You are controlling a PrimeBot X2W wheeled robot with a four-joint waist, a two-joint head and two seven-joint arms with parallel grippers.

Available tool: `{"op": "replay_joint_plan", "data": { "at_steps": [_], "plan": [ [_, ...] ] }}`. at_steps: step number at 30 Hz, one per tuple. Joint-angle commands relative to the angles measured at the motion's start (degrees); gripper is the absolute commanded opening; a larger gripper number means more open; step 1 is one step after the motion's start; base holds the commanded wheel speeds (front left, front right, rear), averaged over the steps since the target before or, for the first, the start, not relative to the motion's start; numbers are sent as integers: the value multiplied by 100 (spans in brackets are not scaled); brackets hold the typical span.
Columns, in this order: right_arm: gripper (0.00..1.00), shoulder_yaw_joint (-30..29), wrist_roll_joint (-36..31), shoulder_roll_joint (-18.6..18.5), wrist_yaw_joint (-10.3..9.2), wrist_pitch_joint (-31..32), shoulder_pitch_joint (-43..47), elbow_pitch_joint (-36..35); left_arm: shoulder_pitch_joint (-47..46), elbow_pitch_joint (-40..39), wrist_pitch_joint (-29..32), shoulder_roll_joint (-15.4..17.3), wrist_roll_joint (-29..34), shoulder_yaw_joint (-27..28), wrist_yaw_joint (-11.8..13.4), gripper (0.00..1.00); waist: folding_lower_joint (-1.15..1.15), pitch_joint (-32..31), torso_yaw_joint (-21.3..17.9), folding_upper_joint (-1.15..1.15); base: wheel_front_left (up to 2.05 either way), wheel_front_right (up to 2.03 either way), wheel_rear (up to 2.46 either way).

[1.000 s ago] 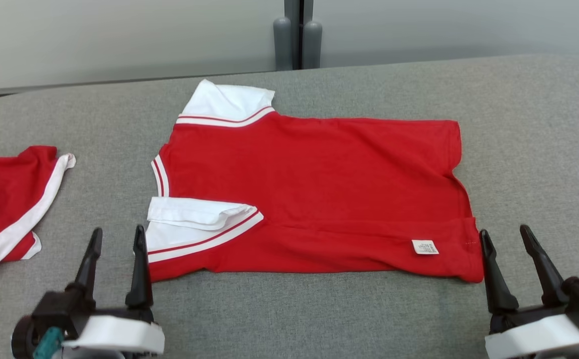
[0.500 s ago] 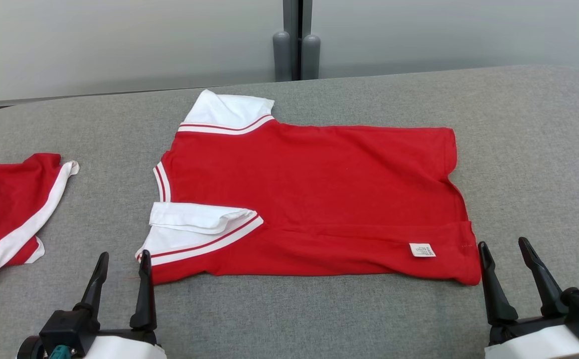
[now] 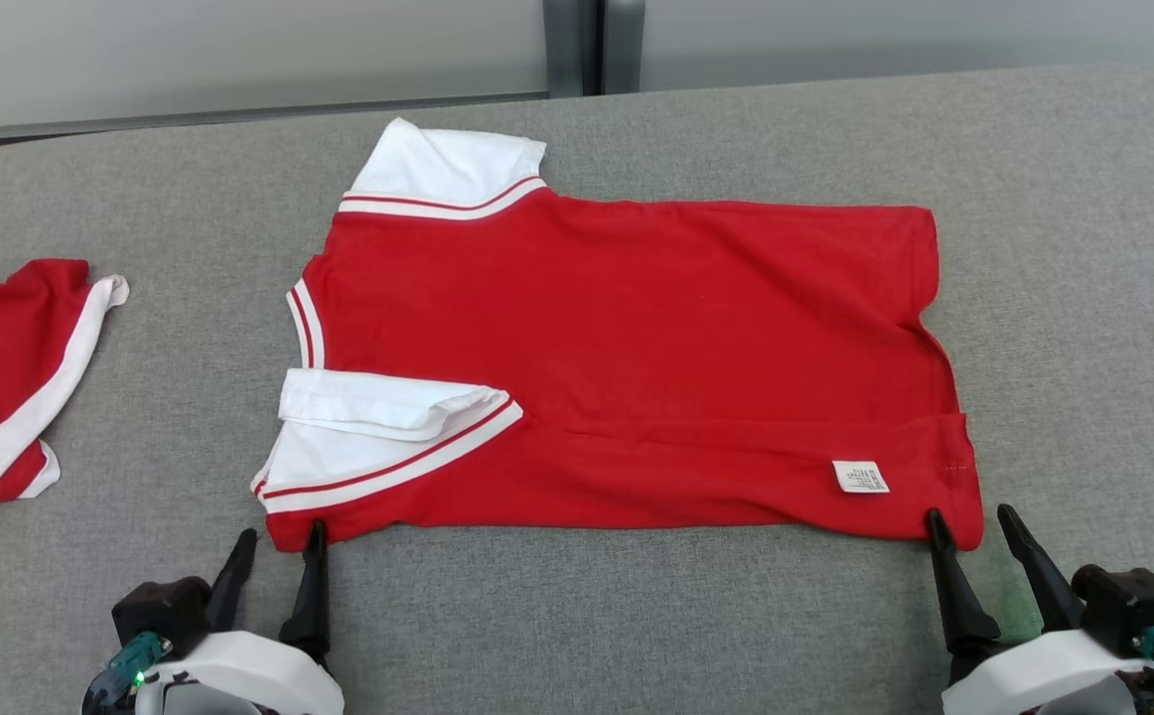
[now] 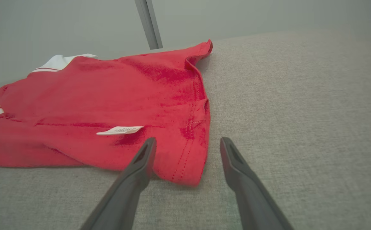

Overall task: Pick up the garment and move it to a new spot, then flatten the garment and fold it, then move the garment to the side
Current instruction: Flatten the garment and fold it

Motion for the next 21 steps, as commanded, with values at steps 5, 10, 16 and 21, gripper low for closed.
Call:
{"op": "replay_joint_plan", "data": {
  "at_steps": [5,10,16,21],
  "plan": [
    [100,264,221,-69,-2,27,-523,826,-391,666,142,-53,-280,-48,-181,100,0,237,36,0,0,0,0],
    [0,509,436,-111,-1,31,-706,1289,-542,893,168,26,-259,-231,-272,0,0,256,104,0,0,0,0],
    [0,497,499,-268,-8,-115,-732,1262,-501,638,-41,85,-286,-213,-286,0,0,178,158,0,0,0,0],
    [0,409,524,-371,-8,3,-473,996,-248,133,-73,164,-286,-209,-233,0,0,-58,258,0,0,0,0]
  ]
}}
